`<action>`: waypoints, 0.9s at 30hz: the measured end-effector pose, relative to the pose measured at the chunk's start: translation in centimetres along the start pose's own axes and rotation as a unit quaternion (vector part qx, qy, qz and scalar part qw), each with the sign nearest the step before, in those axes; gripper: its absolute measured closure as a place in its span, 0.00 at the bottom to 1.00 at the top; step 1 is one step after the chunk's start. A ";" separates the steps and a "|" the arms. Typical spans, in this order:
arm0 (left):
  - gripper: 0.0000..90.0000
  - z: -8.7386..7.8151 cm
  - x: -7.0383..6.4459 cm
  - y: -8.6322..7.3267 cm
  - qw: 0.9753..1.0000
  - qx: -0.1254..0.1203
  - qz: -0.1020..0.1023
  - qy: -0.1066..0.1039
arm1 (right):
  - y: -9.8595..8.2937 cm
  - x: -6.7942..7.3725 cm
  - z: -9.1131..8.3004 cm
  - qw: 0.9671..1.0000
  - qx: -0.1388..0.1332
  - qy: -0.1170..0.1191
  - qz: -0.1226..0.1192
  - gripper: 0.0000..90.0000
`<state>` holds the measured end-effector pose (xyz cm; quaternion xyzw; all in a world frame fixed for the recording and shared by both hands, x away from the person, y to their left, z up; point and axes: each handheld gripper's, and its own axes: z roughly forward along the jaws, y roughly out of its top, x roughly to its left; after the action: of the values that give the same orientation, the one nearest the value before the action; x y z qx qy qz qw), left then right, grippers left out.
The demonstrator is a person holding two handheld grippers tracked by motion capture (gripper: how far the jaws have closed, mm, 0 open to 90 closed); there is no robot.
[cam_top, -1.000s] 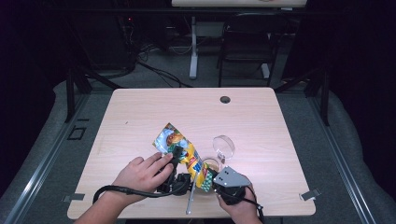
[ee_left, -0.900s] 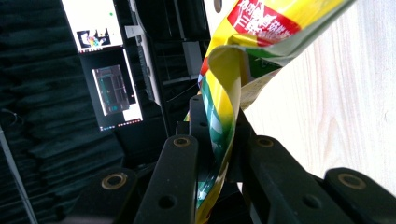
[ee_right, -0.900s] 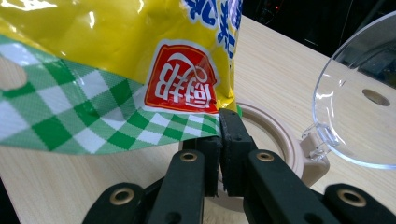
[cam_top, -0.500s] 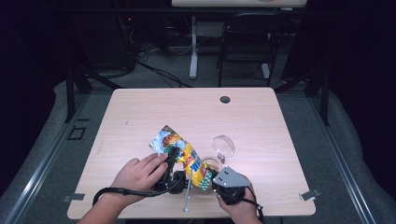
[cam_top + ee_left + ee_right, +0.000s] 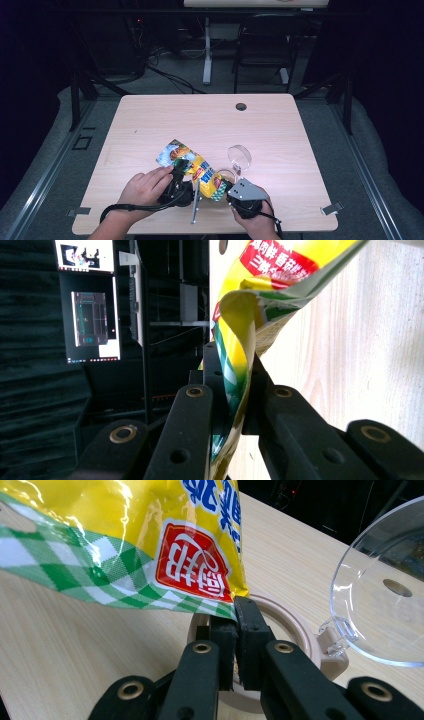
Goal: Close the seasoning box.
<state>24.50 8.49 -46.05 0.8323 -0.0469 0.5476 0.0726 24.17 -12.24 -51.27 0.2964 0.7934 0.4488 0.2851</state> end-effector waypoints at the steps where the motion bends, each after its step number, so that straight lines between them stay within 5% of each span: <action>1: 0.96 0.0 0.0 0.0 1.000 -0.001 0.000 0.001 | 0.0 0.0 0.0 1.000 -0.002 0.000 0.001 0.97; 23: 0.96 0.5 -1.0 -1.4 0.998 -0.013 -0.056 -0.026 | -0.1 0.0 0.1 1.000 -0.007 -0.002 0.003 0.95; 27: 0.96 0.6 -1.3 -1.7 0.997 -0.016 -0.067 -0.033 | -0.2 -0.1 0.1 1.000 -0.009 -0.002 0.007 0.88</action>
<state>24.81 10.04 -47.63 0.8497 -0.0027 0.5132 0.1210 24.29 -12.31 -51.45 0.3002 0.7866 0.4575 0.2860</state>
